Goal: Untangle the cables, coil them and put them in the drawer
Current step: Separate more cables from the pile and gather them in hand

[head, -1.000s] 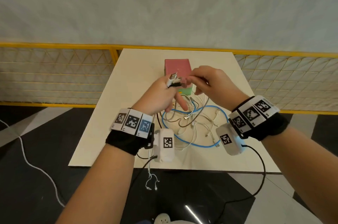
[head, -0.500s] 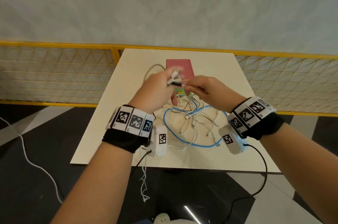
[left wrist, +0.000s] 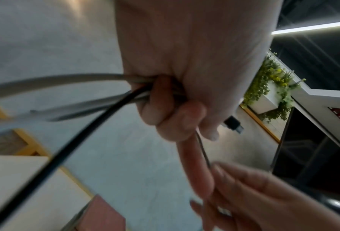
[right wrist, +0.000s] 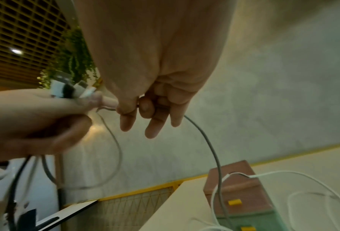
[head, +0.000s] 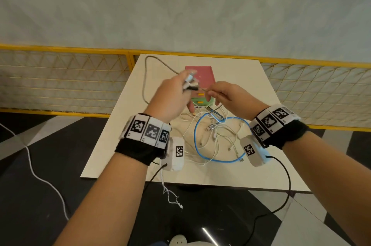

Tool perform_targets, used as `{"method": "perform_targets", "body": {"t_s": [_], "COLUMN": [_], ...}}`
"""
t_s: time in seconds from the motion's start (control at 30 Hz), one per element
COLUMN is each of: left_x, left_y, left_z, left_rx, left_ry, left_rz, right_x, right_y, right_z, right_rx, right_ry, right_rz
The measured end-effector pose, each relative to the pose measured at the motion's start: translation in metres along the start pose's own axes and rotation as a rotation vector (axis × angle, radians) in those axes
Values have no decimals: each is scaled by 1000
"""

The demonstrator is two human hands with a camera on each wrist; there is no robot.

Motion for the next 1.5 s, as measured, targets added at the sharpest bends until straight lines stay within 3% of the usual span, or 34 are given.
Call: {"method": "perform_targets", "body": {"t_s": [0.07,0.1,0.23,0.3,0.43,0.57,0.63,0.73,0.9,1.1,1.2,1.3,1.5], "left_x": [-2,-3,-1,-1,-2,-9,-11,-11,1,16,15,9,5], "left_y": [-18,-18,33,52,40,-2,-11,1,54,70,68,55,24], "left_z": [-1,-2,0,5,4,1,0,-5,-14,-24,-22,-15,-8], "left_rx": [-54,-46,188,257,130,31,24,58,412,486,502,417,324], "left_ry": [17,14,-15,-2,54,64,62,0,-104,-182,-171,-109,-65], "left_rz": [104,90,-283,-391,-279,-51,-18,-134,-460,-552,-527,-407,-213], "right_x": [-6,-7,-4,-2,-12,-29,-35,-35,-19,-16,-14,-13,0], "right_y": [5,8,14,9,10,15,22,29,20,23,26,29,36], "right_z": [18,19,-18,-33,-32,-4,8,3,-40,-66,-75,-74,-19], "right_rx": [32,28,-103,-103,-60,-13,11,-4,-14,4,-14,-42,-239], "right_ry": [107,126,-40,-102,-98,27,98,91,-84,-182,-233,-240,-153], "right_rz": [-35,-54,-71,-48,-39,-40,-68,-83,-68,-110,-141,-171,-95]}}
Point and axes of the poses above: each hand's wrist, its own x-axis away from the middle knuckle, its own y-axis out of the back of the hand, z = x × y, the point moved 9 cm from there along -x, towards the middle knuckle, and after that the axes turned 6 degrees about x, right-handed, at the moved point
